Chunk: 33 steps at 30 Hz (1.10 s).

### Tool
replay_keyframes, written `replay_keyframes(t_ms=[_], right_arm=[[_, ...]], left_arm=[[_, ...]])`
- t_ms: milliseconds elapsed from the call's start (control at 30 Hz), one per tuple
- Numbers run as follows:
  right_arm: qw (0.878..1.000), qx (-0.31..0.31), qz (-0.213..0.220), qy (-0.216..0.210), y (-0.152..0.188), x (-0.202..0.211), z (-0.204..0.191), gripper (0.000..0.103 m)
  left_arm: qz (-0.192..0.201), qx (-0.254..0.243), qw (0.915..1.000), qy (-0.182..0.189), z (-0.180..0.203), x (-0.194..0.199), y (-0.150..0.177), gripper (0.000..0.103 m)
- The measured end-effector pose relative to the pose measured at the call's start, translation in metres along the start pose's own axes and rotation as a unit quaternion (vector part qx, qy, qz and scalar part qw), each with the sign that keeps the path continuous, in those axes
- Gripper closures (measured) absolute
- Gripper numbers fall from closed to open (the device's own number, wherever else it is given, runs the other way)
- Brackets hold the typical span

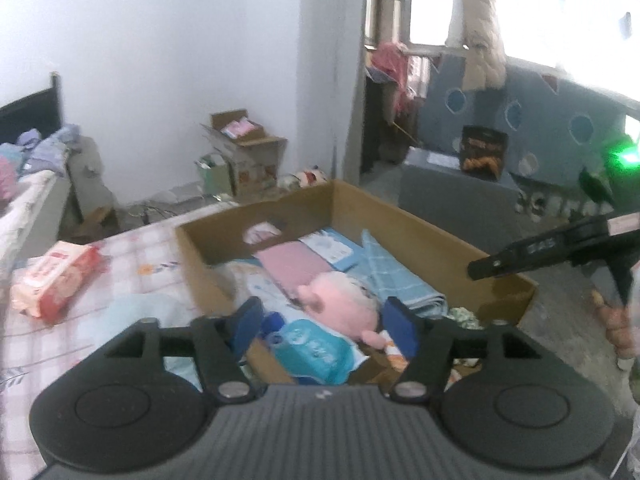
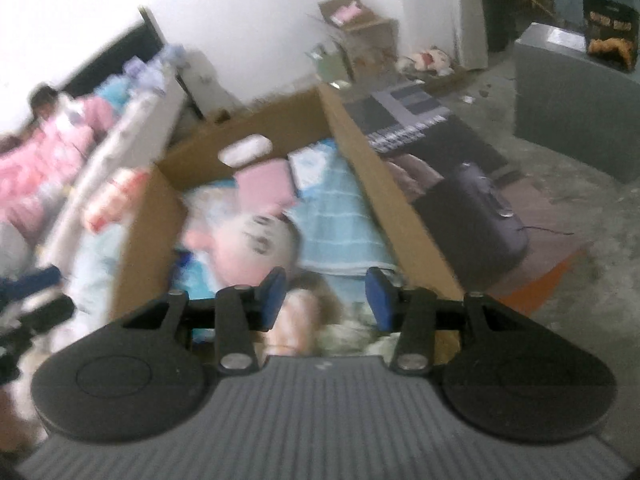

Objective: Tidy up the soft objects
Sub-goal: 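Lower the green cloth into the box and open the right gripper, then move the empty right gripper back over the bed toward the gold box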

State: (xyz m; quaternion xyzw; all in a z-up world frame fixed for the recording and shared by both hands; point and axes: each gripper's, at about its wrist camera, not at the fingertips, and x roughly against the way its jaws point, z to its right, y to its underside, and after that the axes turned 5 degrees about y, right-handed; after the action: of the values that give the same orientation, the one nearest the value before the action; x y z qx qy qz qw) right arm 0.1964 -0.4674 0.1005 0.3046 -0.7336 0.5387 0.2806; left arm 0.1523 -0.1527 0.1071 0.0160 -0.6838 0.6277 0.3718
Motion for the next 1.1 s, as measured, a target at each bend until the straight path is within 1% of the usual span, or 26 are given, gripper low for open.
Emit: replay_keyframes(t_ms=[67,200,333,433,500,633,733,833,900,1000,1100], right_arm=[[1.0,-0.009,0.008,-0.027,0.002,0.009,-0.008,0.058],[0.996,-0.014,0.004,-0.093,0.011,0.018,-0.033,0.057],[0.988,0.004,-0.002,-0.152,0.02,0.021,-0.075,0.057],[0.98,0.024,-0.009,-0.197,0.024,0.02,-0.112,0.057],[0.973,0.041,-0.018,-0.227,0.028,0.017,-0.141,0.056],[0.958,0.074,-0.048,-0.272,0.04,0.003,-0.2,0.056],[0.949,0.089,-0.079,-0.292,0.05,-0.013,-0.238,0.056],[0.94,0.096,-0.109,-0.308,0.061,-0.029,-0.27,0.056],[0.935,0.1,-0.131,-0.314,0.07,-0.04,-0.29,0.056],[0.926,0.115,-0.159,-0.323,0.082,-0.055,-0.32,0.056],[0.918,0.142,-0.176,-0.325,0.092,-0.073,-0.353,0.056]], left_arm=[[0.008,0.012,0.9998,-0.016,-0.01,0.015,0.005,0.019],[0.011,0.046,0.9974,-0.055,-0.037,0.043,0.022,0.017],[0.007,0.091,0.991,-0.098,-0.067,0.074,0.049,0.016],[0.0,0.118,0.9837,-0.136,-0.088,0.097,0.074,0.016],[-0.007,0.135,0.9772,-0.163,-0.1,0.112,0.09,0.016],[-0.017,0.18,0.9613,-0.207,-0.125,0.137,0.122,0.016],[-0.021,0.211,0.9491,-0.233,-0.141,0.15,0.138,0.016],[-0.026,0.233,0.9408,-0.245,-0.154,0.158,0.155,0.016],[-0.03,0.233,0.9388,-0.252,-0.16,0.157,0.161,0.016],[-0.034,0.22,0.9369,-0.269,-0.165,0.154,0.169,0.017],[-0.041,0.215,0.9366,-0.273,-0.17,0.147,0.176,0.021]])
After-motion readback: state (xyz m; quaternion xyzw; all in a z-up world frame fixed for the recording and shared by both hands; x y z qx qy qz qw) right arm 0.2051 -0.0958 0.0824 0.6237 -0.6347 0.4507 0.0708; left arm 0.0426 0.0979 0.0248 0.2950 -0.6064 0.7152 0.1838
